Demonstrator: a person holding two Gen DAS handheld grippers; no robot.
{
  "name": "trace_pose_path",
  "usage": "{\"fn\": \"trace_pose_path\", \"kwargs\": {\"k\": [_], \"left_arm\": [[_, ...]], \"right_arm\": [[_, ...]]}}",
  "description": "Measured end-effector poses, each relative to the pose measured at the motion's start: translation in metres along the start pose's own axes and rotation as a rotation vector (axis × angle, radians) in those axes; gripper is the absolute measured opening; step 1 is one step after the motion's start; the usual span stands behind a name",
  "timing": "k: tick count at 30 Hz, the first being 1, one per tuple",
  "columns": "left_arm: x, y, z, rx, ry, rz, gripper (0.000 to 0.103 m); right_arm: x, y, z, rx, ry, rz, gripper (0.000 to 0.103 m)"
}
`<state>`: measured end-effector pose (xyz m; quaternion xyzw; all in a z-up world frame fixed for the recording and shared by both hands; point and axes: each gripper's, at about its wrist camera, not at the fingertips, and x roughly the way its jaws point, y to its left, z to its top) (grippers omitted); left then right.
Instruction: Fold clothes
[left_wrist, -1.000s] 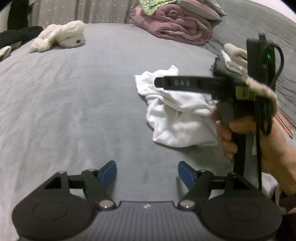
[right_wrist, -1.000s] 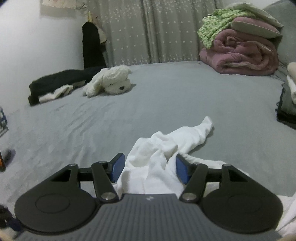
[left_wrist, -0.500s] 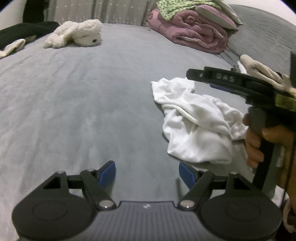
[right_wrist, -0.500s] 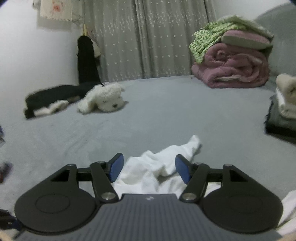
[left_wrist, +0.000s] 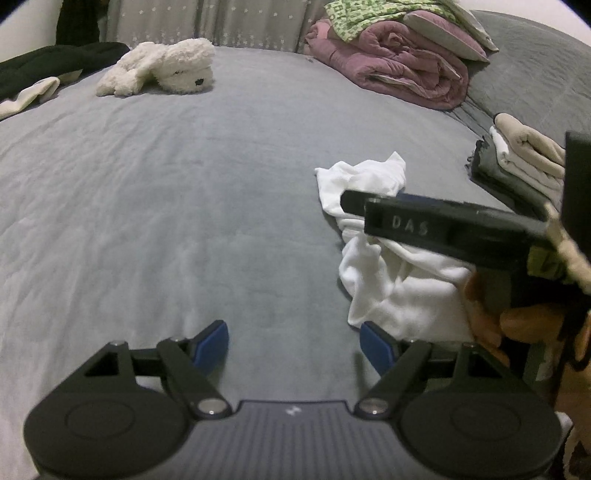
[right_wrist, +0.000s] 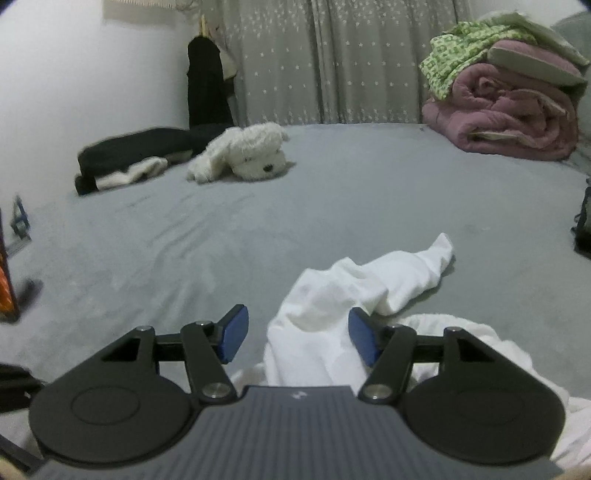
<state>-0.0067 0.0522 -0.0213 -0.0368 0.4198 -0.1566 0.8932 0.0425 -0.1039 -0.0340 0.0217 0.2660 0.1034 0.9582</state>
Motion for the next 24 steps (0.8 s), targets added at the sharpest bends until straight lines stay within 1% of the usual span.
{"fn": "trace_pose_path", "kwargs": {"k": [3, 4, 6, 8, 9, 11, 13, 16, 21, 22, 24], "left_arm": [[0.0, 0.002, 0.002, -0.02, 0.002, -0.003, 0.08], [0.0, 0.003, 0.003, -0.028, 0.003, -0.004, 0.08], [0.0, 0.004, 0.003, -0.042, 0.004, -0.005, 0.08], [0.001, 0.005, 0.004, -0.048, 0.004, -0.006, 0.08], [0.001, 0.005, 0.004, -0.05, 0.004, -0.005, 0.08], [0.001, 0.005, 0.004, -0.055, 0.004, -0.004, 0.08], [0.002, 0.005, 0.005, -0.061, 0.003, -0.001, 0.08], [0.003, 0.005, 0.006, -0.071, 0.002, 0.003, 0.08], [0.006, 0.004, 0.009, -0.086, -0.002, 0.013, 0.08], [0.006, 0.003, 0.009, -0.088, -0.002, 0.016, 0.08], [0.008, 0.001, 0.009, -0.09, -0.004, 0.02, 0.08]], "right_arm": [[0.004, -0.002, -0.003, 0.009, 0.016, -0.023, 0.063], [0.005, -0.003, -0.004, 0.013, 0.019, -0.028, 0.061], [0.006, -0.005, -0.006, 0.02, 0.025, -0.04, 0.054], [0.007, -0.007, -0.006, 0.026, 0.031, -0.046, 0.039], [0.007, -0.008, -0.005, 0.034, 0.032, -0.047, 0.034], [0.005, -0.011, -0.003, 0.06, 0.029, -0.041, 0.015], [0.0, -0.014, 0.0, 0.085, 0.012, -0.027, 0.01], [-0.009, -0.015, 0.004, 0.111, -0.026, -0.009, 0.007], [-0.03, -0.013, 0.015, 0.129, -0.119, 0.039, 0.006], [-0.035, -0.013, 0.017, 0.131, -0.139, 0.047, 0.002], [-0.047, -0.013, 0.02, 0.137, -0.183, 0.065, 0.001]]}}
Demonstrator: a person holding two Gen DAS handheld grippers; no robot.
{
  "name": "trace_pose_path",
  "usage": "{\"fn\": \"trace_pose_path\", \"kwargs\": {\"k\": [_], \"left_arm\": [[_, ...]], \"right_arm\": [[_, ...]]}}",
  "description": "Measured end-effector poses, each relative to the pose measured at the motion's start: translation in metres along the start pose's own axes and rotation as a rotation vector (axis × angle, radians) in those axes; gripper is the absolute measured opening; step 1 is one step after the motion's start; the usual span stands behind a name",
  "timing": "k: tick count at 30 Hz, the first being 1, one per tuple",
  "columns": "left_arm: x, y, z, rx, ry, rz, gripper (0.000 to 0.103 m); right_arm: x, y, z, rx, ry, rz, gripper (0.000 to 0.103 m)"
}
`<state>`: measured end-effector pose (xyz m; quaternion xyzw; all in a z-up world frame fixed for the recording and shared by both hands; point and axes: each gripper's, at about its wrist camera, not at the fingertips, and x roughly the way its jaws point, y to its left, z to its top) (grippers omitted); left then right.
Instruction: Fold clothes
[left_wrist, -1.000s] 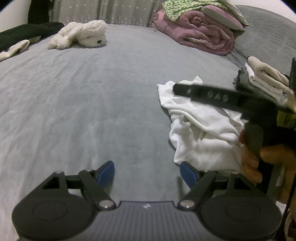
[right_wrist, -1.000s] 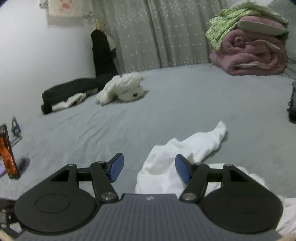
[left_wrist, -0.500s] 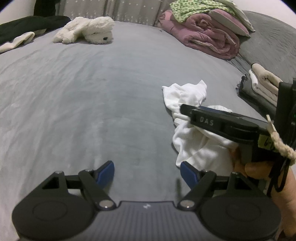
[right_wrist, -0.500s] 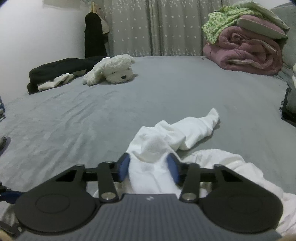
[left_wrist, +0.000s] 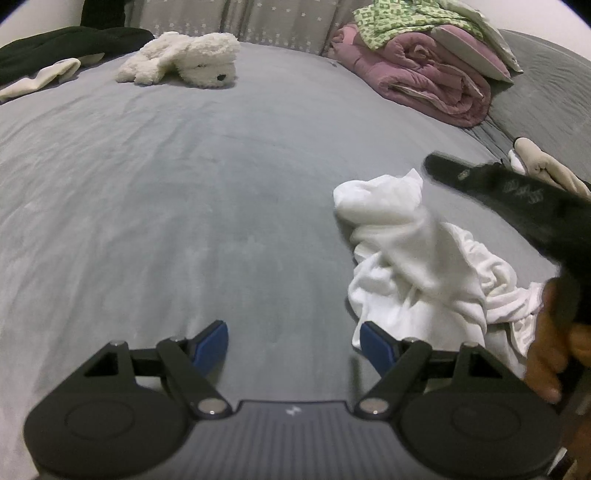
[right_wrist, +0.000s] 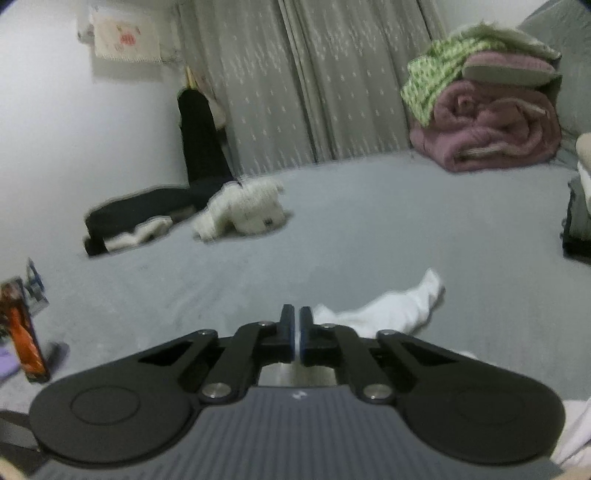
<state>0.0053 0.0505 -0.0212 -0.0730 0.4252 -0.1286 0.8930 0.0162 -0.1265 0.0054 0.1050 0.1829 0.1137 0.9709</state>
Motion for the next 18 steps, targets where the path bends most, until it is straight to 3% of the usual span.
{"fn": "trace_pose_path", "kwargs": {"k": [4, 7, 9, 10, 12, 14, 15, 18], "left_arm": [[0.002, -0.003, -0.001, -0.001, -0.004, 0.008, 0.08], [0.004, -0.004, 0.0, -0.006, -0.004, 0.013, 0.08], [0.003, -0.005, 0.0, -0.012, -0.006, 0.013, 0.08], [0.003, -0.005, -0.001, -0.015, -0.007, 0.013, 0.08], [0.003, -0.005, 0.0, -0.019, -0.006, 0.012, 0.081], [0.004, -0.005, 0.001, -0.023, -0.005, 0.011, 0.081], [0.004, -0.005, 0.001, -0.025, -0.005, 0.011, 0.081], [0.005, -0.005, 0.002, -0.032, -0.004, 0.008, 0.082]], "right_arm": [[-0.017, -0.001, 0.009, -0.018, -0.058, 0.029, 0.001], [-0.022, -0.004, 0.011, -0.04, -0.036, 0.032, 0.001], [-0.019, -0.009, 0.01, -0.025, -0.003, 0.025, 0.007], [-0.017, -0.011, 0.009, -0.015, 0.012, 0.021, 0.016], [-0.011, -0.014, 0.008, 0.006, 0.036, 0.01, 0.019], [-0.004, -0.016, 0.008, 0.026, 0.062, 0.003, 0.057], [0.0, -0.016, 0.007, 0.038, 0.071, 0.0, 0.062], [0.011, -0.017, 0.004, 0.049, 0.103, -0.011, 0.063]]}}
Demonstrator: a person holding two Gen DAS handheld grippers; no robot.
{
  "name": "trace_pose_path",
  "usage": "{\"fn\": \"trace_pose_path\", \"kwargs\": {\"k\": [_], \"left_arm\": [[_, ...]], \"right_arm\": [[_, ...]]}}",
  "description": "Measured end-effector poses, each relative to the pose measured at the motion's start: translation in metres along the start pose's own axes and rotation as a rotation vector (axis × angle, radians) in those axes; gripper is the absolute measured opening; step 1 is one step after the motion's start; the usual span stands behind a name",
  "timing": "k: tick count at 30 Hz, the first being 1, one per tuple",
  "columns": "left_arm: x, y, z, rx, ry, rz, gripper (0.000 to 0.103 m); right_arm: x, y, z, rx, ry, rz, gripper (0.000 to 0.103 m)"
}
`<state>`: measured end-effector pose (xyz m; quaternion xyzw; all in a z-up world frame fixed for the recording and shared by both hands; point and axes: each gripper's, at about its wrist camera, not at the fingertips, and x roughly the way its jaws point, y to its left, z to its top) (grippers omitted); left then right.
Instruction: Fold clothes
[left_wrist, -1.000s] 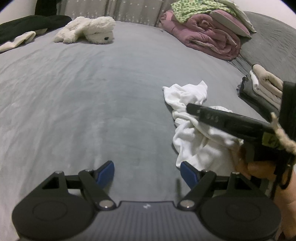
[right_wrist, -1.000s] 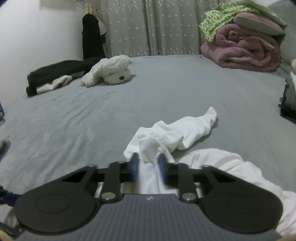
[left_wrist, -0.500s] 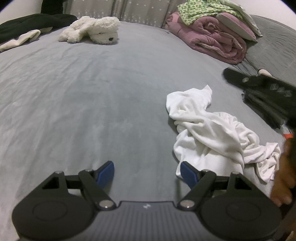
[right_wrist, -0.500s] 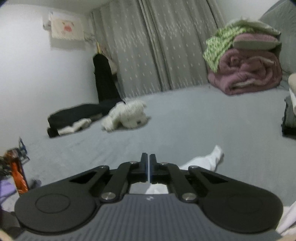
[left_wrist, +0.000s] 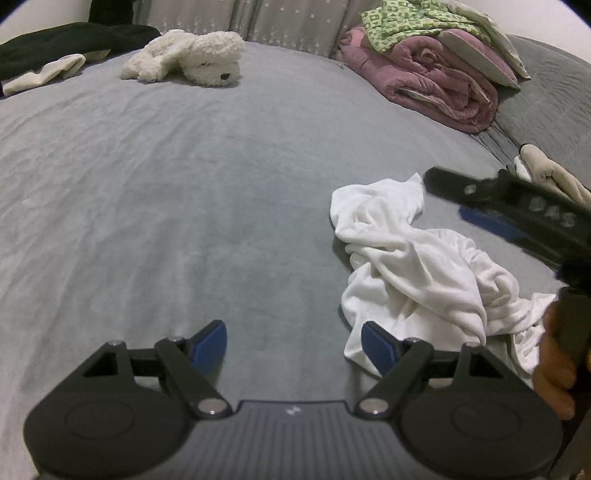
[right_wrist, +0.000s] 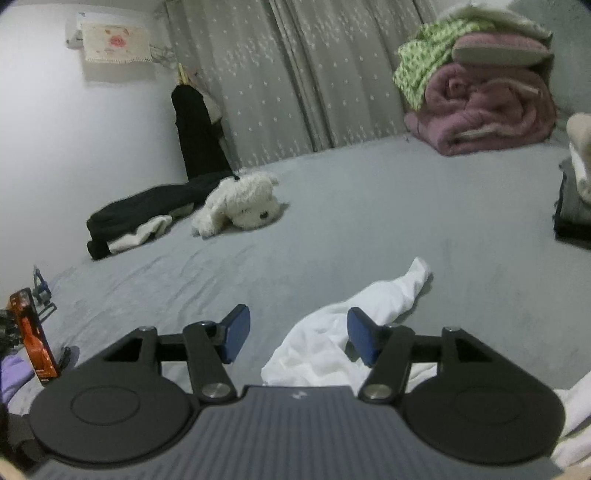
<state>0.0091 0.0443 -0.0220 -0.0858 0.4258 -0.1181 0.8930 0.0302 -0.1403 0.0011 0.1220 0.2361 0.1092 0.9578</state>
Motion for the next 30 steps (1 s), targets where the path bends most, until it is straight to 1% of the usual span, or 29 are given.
{"fn": "trace_pose_path", "kwargs": {"k": [7, 10, 12, 13, 15, 16, 17, 20, 25, 30], "left_arm": [[0.001, 0.002, 0.002, -0.018, 0.006, -0.013, 0.082], [0.002, 0.002, 0.003, -0.023, 0.008, -0.016, 0.083], [0.003, 0.002, 0.002, -0.022, 0.008, -0.016, 0.083], [0.003, 0.002, 0.002, -0.021, 0.008, -0.015, 0.083], [0.002, 0.002, 0.002, -0.02, 0.007, -0.016, 0.083], [0.002, 0.002, 0.002, -0.021, 0.006, -0.016, 0.083], [0.002, 0.003, 0.002, -0.022, 0.006, -0.016, 0.083], [0.002, 0.003, 0.002, -0.027, 0.005, -0.017, 0.083], [0.002, 0.003, 0.004, -0.026, 0.008, -0.019, 0.083], [0.001, 0.005, 0.003, -0.022, 0.007, -0.024, 0.082]], "right_arm": [[0.024, 0.002, -0.013, -0.033, 0.061, -0.058, 0.063], [0.031, 0.006, -0.02, -0.076, 0.08, -0.09, 0.063], [0.034, 0.01, -0.025, -0.119, 0.085, -0.102, 0.06], [0.035, 0.013, -0.027, -0.143, 0.087, -0.108, 0.056], [0.037, 0.018, -0.031, -0.192, 0.092, -0.123, 0.04], [0.039, 0.02, -0.033, -0.215, 0.098, -0.132, 0.022], [0.04, 0.022, -0.034, -0.23, 0.102, -0.138, 0.012], [0.035, 0.025, -0.034, -0.239, 0.069, -0.144, 0.01], [0.008, 0.029, -0.021, -0.221, -0.041, -0.112, 0.009], [-0.025, 0.027, -0.007, -0.175, -0.143, -0.076, 0.009]]}}
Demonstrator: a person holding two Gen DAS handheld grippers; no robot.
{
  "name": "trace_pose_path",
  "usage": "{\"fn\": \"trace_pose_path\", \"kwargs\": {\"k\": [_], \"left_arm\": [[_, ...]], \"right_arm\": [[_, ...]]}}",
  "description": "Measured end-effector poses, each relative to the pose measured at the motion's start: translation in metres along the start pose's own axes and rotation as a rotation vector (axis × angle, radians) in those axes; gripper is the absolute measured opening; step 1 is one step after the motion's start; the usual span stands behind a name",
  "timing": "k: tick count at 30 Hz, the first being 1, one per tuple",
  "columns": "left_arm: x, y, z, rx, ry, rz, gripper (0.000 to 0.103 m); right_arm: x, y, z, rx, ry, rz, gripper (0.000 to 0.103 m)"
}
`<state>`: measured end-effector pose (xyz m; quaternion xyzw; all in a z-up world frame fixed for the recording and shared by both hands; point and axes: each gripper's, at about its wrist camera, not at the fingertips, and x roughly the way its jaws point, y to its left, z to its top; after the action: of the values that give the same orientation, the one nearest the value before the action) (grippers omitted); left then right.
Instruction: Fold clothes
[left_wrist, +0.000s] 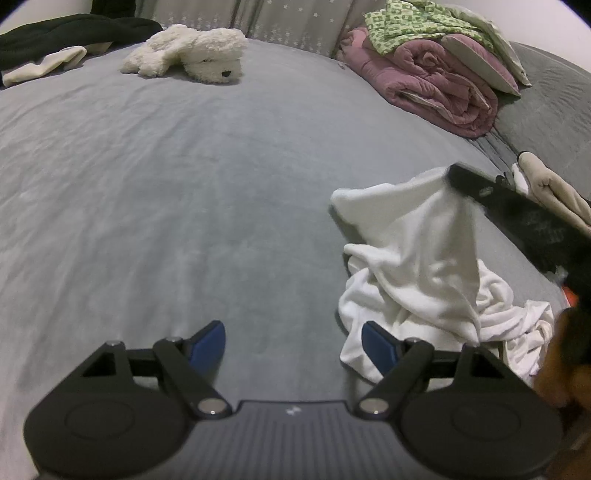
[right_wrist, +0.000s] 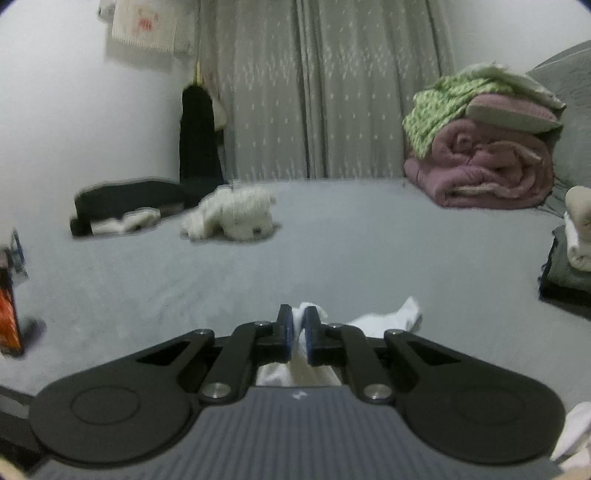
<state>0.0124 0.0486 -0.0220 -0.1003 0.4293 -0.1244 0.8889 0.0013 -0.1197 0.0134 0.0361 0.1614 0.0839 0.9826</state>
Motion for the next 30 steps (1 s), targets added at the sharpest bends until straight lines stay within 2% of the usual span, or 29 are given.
{"fn": "trace_pose_path", "kwargs": {"k": [10, 15, 16, 18, 24, 30], "left_arm": [[-0.003, -0.001, 0.0, 0.004, 0.001, -0.001, 0.081], [-0.002, -0.005, 0.0, 0.015, 0.0, 0.001, 0.08], [-0.001, -0.007, -0.001, 0.022, -0.001, 0.002, 0.079], [-0.001, -0.01, -0.002, 0.036, -0.002, 0.005, 0.078], [-0.001, -0.017, -0.006, 0.069, -0.01, 0.029, 0.078], [0.0, -0.021, -0.006, 0.072, -0.016, 0.038, 0.078]], "right_arm": [[-0.062, -0.03, 0.01, -0.008, -0.098, 0.001, 0.009], [-0.089, -0.049, 0.006, -0.008, -0.098, -0.018, 0.009], [-0.093, -0.052, 0.004, -0.011, -0.096, -0.024, 0.003], [-0.1, -0.058, 0.001, -0.017, -0.092, -0.039, 0.003], [-0.108, -0.075, -0.017, -0.039, -0.044, -0.082, 0.003], [-0.104, -0.092, -0.043, -0.056, 0.065, -0.15, 0.003]]}}
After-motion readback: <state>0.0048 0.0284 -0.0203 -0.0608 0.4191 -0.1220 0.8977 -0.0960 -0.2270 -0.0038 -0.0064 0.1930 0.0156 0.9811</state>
